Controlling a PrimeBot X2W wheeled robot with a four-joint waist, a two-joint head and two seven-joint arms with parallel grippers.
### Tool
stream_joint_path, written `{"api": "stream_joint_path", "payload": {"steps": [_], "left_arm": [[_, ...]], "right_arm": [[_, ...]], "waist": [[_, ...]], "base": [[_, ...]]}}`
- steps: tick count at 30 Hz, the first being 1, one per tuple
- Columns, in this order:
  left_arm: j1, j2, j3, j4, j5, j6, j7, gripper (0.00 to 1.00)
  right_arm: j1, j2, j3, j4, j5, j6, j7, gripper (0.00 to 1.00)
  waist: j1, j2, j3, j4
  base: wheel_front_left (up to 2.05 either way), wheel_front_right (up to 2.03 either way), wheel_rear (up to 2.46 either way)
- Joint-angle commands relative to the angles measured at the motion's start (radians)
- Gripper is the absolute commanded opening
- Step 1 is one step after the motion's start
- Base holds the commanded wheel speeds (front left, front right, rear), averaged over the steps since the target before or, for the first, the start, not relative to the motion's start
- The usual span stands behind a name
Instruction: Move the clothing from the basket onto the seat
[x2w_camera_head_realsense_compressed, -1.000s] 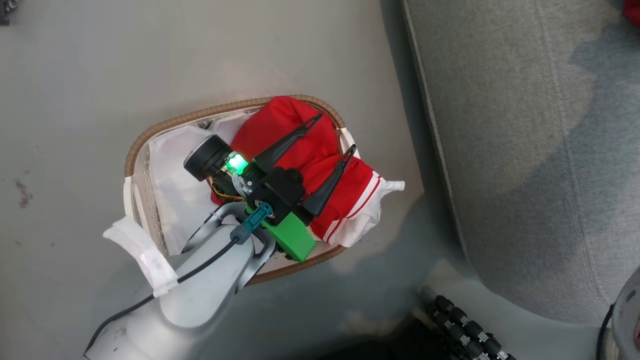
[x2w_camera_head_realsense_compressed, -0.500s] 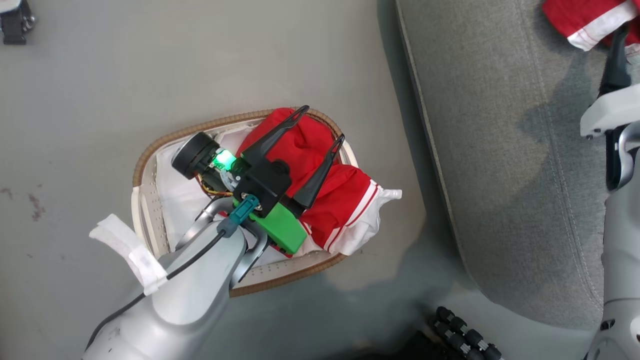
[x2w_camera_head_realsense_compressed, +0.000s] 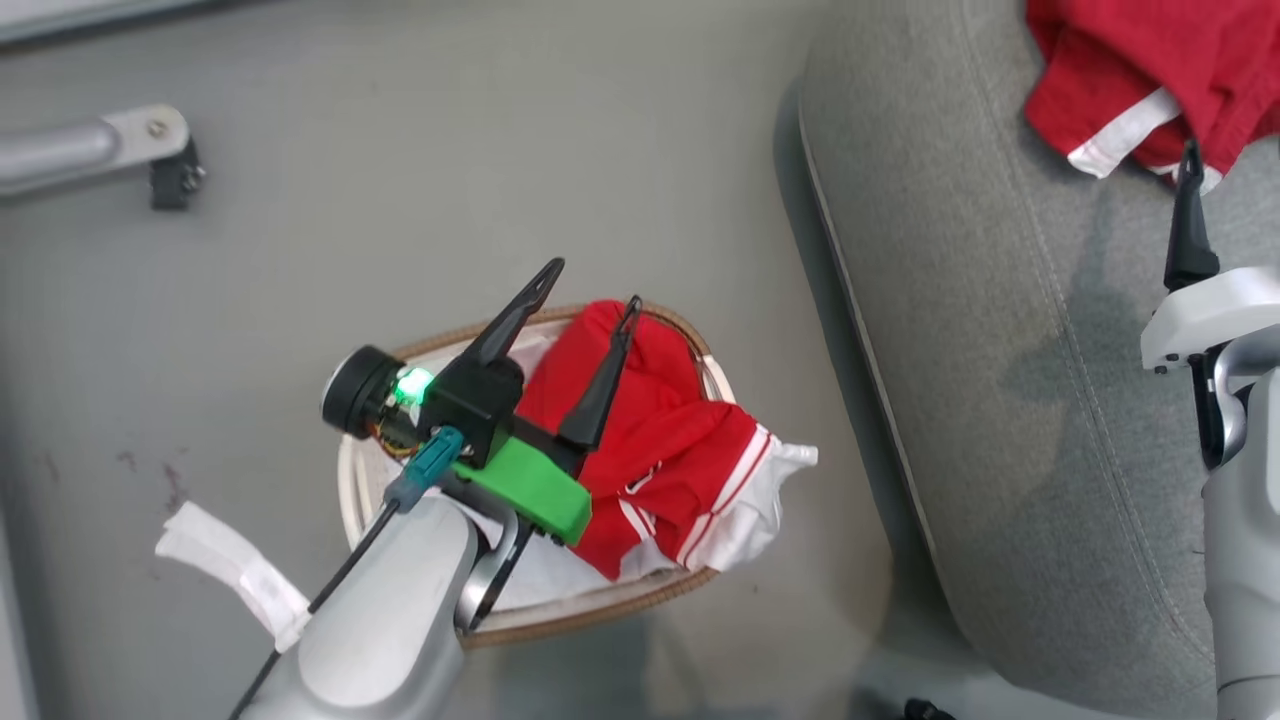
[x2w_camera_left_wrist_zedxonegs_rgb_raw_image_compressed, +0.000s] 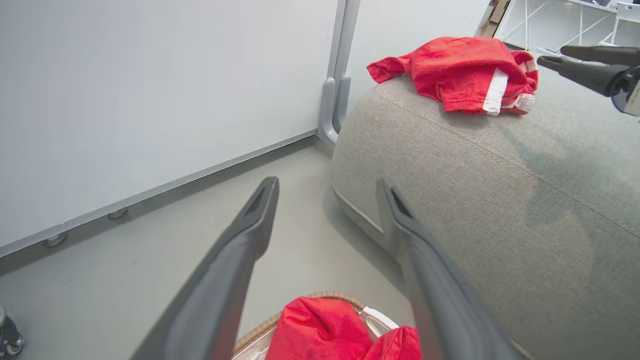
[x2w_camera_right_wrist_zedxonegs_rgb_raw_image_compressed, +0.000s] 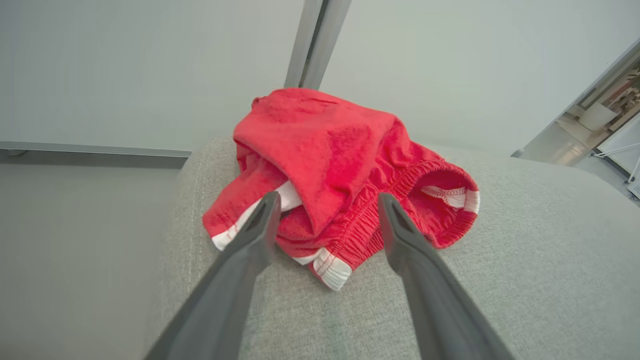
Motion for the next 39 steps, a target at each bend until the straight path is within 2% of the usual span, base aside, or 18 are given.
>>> {"api": "stream_joint_path", "payload": {"steps": [1,11,23,30,39], "left_arm": [[0.033,-0.008,0.022,-0.007,-0.004,-0.001,-0.001,1.0],[0.176,-0.052,0.208,-0.021,-0.001,0.0,0.0,1.0],[0.337,-0.084,0.411,-0.019,0.019,0.018,0.0,1.0],[0.41,-0.089,0.454,-0.009,0.024,0.01,0.0,1.0],[0.452,-0.089,0.44,0.0,-0.002,0.004,-0.001,1.0]], "right_arm": [[0.025,-0.008,0.011,-0.009,0.007,-0.001,0.0,1.0],[0.068,0.02,0.122,-0.056,0.06,-0.001,0.0,1.0],[0.223,0.085,0.219,-0.1,0.117,-0.001,0.0,1.0],[0.346,0.093,0.258,-0.107,0.22,-0.001,0.0,1.0],[0.458,0.093,0.292,-0.126,0.31,-0.001,0.0,1.0]], "waist": [[0.0,-0.0001,-0.118,0.058],[0.0,-0.0001,-0.266,0.139],[0.0,-0.0001,-0.362,0.203],[0.0,-0.0001,-0.406,0.222],[0.0,-0.0001,-0.445,0.227]], "base": [[0.0,0.0,0.0],[0.0,0.0,0.0],[0.0,0.0,0.0],[0.0,0.0,0.0],[0.0,0.0,0.0]]}}
